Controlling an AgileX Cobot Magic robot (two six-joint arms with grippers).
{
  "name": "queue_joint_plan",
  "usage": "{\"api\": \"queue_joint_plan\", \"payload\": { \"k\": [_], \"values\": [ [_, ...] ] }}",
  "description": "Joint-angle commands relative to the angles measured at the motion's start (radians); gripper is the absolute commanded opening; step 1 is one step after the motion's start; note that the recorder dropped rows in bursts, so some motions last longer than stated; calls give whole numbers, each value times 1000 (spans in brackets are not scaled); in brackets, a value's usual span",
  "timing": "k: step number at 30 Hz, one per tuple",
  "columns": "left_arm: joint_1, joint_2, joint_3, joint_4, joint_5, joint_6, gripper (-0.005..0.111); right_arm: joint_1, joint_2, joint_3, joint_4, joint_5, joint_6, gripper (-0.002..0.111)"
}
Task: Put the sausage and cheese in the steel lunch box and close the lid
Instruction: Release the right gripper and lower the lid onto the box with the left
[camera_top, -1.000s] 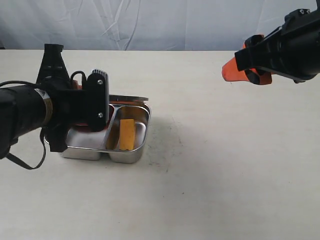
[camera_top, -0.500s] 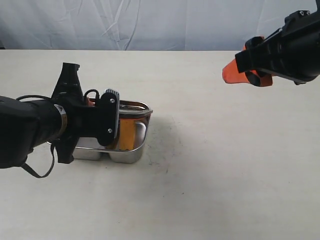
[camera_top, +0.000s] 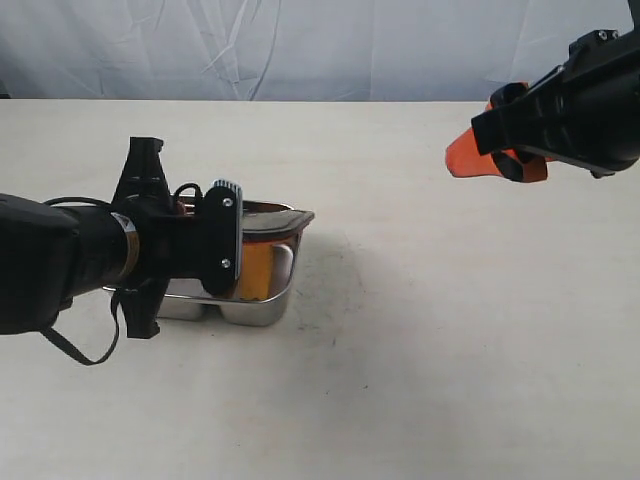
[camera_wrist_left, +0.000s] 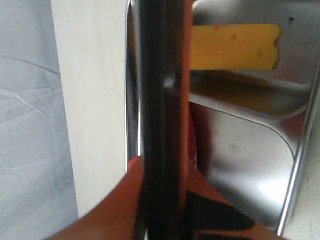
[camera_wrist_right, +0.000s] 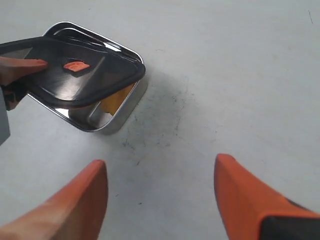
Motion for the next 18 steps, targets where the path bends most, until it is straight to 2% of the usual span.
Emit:
{"api": "queue_joint_plan", "payload": {
  "k": [1,4,8,13,18],
  "values": [
    [-4,7,5,-20,-64,20,32,-5,-7,-4,-2,5,0,60],
    [-4,7,5,-31,-64,20,44,-5,-7,-4,-2,5,0,60],
    [-4,7,5,-73,-34,22,53,-5,-7,-4,-2,7,0,60],
    [-4,7,5,-128,48,22,57,-5,-7,-4,-2,9,0,60],
    [-4,7,5,-213,49,23,57,-5,-7,-4,0,21,0,60]
  ]
}}
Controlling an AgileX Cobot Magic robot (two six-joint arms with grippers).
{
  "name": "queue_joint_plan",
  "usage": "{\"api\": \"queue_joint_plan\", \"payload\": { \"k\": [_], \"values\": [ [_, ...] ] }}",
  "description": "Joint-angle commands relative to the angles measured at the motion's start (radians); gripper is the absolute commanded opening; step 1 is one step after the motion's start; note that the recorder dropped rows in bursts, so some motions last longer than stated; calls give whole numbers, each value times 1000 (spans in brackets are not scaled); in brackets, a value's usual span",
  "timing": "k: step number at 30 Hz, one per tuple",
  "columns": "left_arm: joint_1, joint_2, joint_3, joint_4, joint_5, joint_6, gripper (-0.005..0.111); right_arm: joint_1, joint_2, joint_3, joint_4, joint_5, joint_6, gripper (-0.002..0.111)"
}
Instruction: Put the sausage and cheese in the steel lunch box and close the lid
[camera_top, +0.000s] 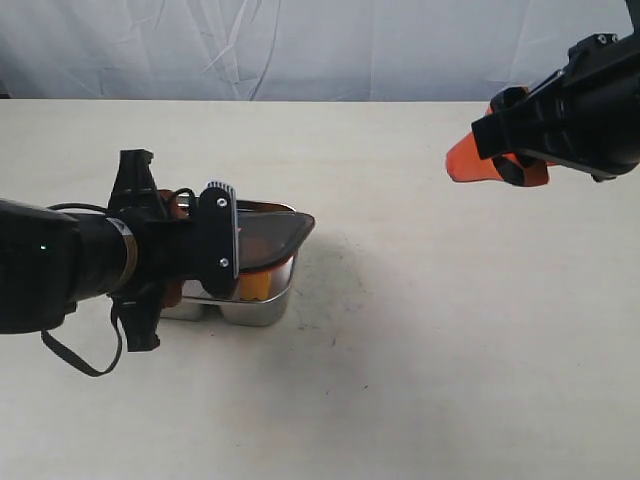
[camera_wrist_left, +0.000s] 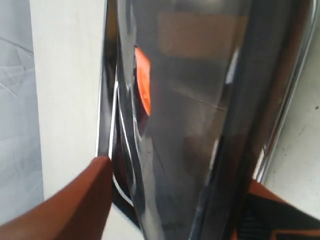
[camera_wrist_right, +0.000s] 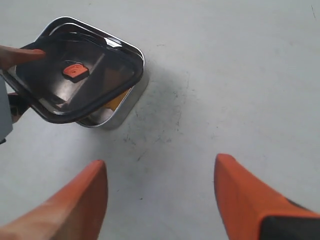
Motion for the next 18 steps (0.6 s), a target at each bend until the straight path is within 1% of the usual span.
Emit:
{"api": "queue_joint_plan", "payload": {
  "k": [1,15,18],
  "values": [
    [-4,3,5,-77,5,-1,57,-5,-7,-4,0,7,-3,60],
    [-4,3,5,-247,-8,28,57,-5,-7,-4,7,15,0,60],
    [-4,3,5,-294,-30,52,57,-5,-7,-4,7,15,2,60]
  ]
}}
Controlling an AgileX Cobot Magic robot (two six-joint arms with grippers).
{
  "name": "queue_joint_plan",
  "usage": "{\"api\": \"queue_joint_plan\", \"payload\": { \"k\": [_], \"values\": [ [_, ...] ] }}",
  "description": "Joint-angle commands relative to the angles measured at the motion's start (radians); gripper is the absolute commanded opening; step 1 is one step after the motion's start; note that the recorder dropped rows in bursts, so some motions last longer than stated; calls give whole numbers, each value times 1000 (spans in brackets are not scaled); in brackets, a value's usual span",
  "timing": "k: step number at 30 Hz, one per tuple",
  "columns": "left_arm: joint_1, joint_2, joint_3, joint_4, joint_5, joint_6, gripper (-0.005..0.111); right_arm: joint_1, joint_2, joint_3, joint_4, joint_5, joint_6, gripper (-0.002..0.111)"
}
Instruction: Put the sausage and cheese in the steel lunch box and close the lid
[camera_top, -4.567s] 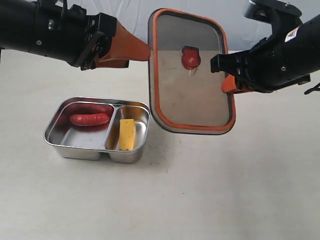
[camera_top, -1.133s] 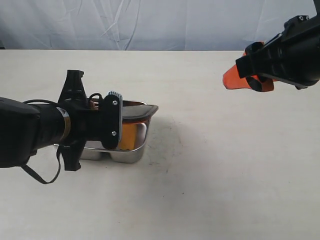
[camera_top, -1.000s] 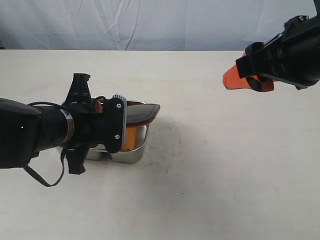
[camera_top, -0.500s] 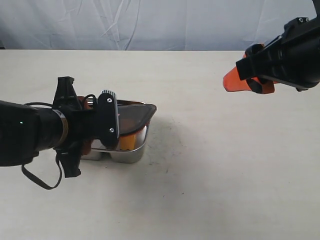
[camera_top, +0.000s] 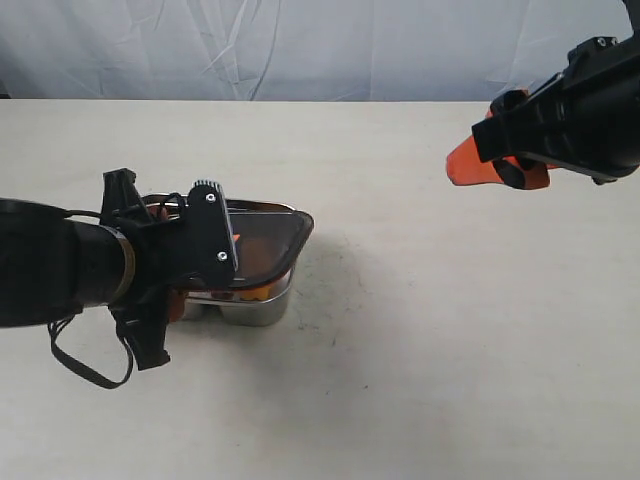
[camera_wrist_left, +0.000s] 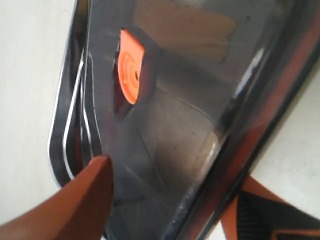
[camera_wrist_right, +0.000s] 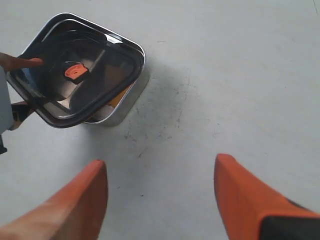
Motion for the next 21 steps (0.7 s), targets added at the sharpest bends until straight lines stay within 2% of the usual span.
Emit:
{"api": "queue_joint_plan", "payload": {
  "k": [1,15,21],
  "values": [
    [-4,3,5,-72,-27,20,57,-5,-7,-4,7,6,2,60],
    [-4,3,5,-213,-12,22,57,-5,-7,-4,7,8,2,60],
    [-4,3,5,-222,-6,22,57,-5,-7,-4,7,8,2,60]
  ]
}}
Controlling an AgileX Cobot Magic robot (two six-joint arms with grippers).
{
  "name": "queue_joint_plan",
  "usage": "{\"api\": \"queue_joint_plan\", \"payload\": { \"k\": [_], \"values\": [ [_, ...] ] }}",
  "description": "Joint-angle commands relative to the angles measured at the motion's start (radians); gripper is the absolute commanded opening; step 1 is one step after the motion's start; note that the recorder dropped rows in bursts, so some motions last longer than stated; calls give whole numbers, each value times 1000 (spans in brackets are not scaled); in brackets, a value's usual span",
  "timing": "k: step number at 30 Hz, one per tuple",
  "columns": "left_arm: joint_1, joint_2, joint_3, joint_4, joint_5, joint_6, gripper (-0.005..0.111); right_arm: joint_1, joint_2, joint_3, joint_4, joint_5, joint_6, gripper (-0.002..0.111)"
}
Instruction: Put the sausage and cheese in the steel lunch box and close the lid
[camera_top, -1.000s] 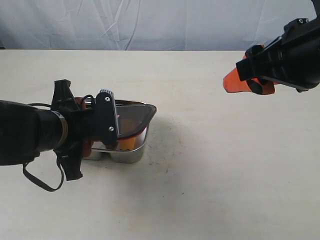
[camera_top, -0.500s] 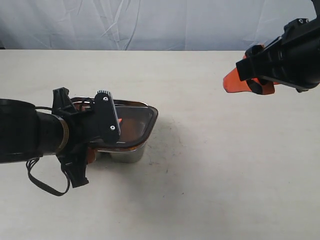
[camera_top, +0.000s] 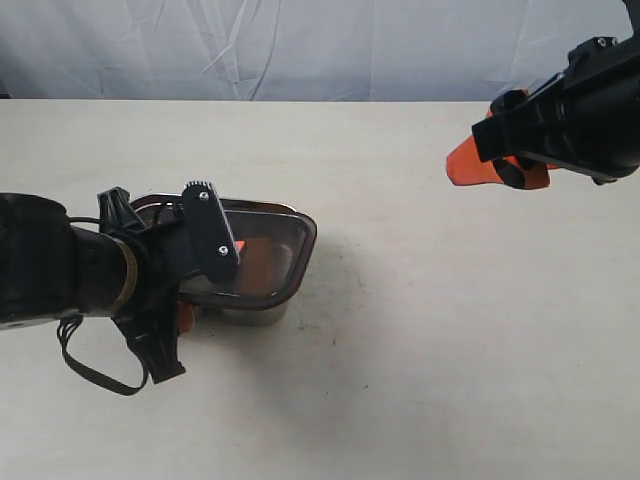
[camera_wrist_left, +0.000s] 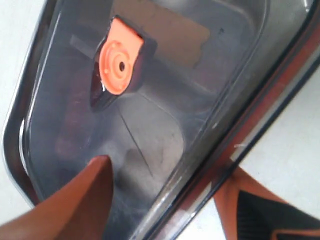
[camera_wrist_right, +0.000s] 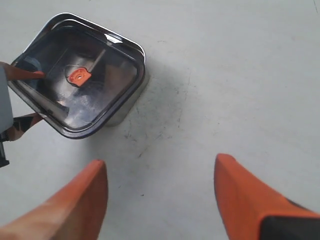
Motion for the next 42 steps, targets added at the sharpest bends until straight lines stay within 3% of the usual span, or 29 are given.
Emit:
{"api": "queue_joint_plan", "payload": {
  "k": [1,27,37,42],
  "values": [
    [-4,3,5,-27,19,-4,57,-5,-7,-4,7,9,-1,60],
    [-4,3,5,-111,109,-4,57,-5,-7,-4,7,13,-1,60],
    [-4,3,-1,-95,60,-4,57,-5,-7,-4,7,10,-1,60],
    [-4,-26,-33,-139,149,-4,57,-5,-7,-4,7,20,2,60]
  ]
}}
